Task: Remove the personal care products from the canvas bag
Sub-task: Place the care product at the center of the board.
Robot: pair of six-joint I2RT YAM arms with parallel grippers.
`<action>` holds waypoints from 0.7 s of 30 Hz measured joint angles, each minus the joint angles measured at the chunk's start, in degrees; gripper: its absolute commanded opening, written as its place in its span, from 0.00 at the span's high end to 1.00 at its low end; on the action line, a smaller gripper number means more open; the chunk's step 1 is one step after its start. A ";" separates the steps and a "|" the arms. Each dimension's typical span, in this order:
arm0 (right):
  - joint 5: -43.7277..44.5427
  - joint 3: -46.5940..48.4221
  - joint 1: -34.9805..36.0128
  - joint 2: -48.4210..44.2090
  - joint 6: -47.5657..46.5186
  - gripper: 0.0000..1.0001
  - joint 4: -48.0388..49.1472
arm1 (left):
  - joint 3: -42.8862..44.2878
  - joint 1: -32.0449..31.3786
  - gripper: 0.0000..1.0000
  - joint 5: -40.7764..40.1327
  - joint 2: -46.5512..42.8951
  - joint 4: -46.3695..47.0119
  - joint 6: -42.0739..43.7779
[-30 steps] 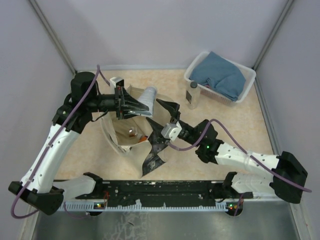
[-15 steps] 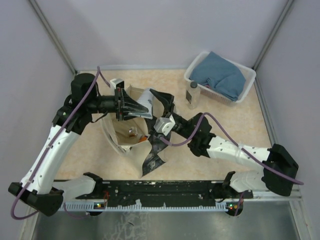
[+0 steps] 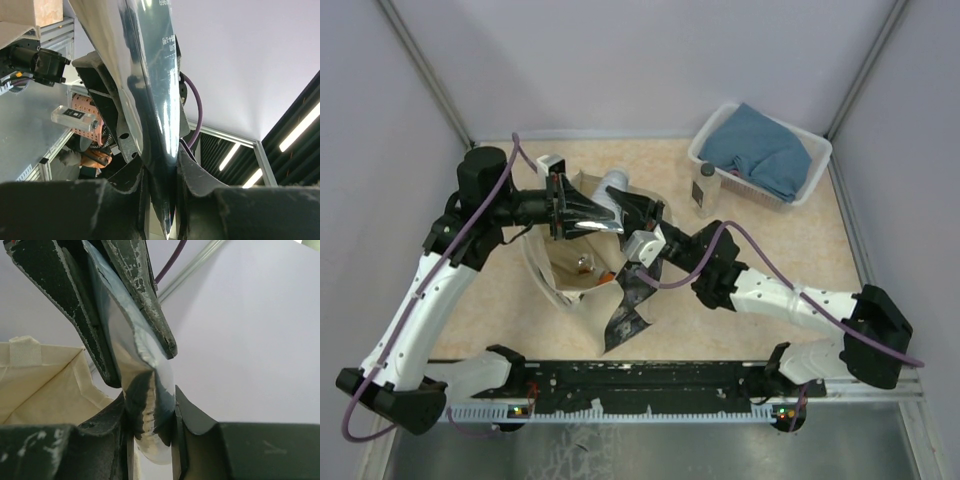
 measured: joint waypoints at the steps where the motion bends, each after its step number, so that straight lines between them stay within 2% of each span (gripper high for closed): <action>1: 0.17 0.13 0.02 -0.02 0.13 1.00 -0.07 | -0.15 0.00 0.97 0.00 -0.11 0.59 -0.11; 2: 0.44 0.35 0.02 -0.07 0.42 1.00 -0.42 | -0.50 0.00 0.93 0.00 -0.24 1.49 -0.39; 8: 3.67 2.95 0.02 -0.13 1.64 1.00 -2.99 | -1.66 0.13 0.85 -0.09 -0.52 8.39 -2.89; 12: 5.46 4.59 -0.04 -0.39 2.54 1.00 -5.09 | -2.67 0.15 0.71 -0.33 -0.57 13.60 -4.94; 13: 5.81 4.83 -0.09 -0.44 2.64 1.00 -5.53 | -3.06 0.13 0.63 -0.35 -0.59 14.84 -5.53; 15: 6.97 5.05 -0.24 -0.59 3.39 1.00 -6.36 | -4.00 0.15 0.25 -0.48 -0.59 17.44 -6.49; 16: 8.07 5.05 -0.42 -0.79 4.02 1.00 -6.73 | -4.37 0.15 0.12 -0.26 -0.59 18.95 -6.60; 17: 9.38 5.05 -0.76 -0.90 4.46 1.00 -7.30 | -4.39 0.04 0.02 0.13 -0.66 20.50 -6.95; 21: 15.21 5.05 -3.76 -1.07 5.29 1.00 -10.43 | -4.37 -0.11 0.01 1.49 -2.49 26.45 -7.19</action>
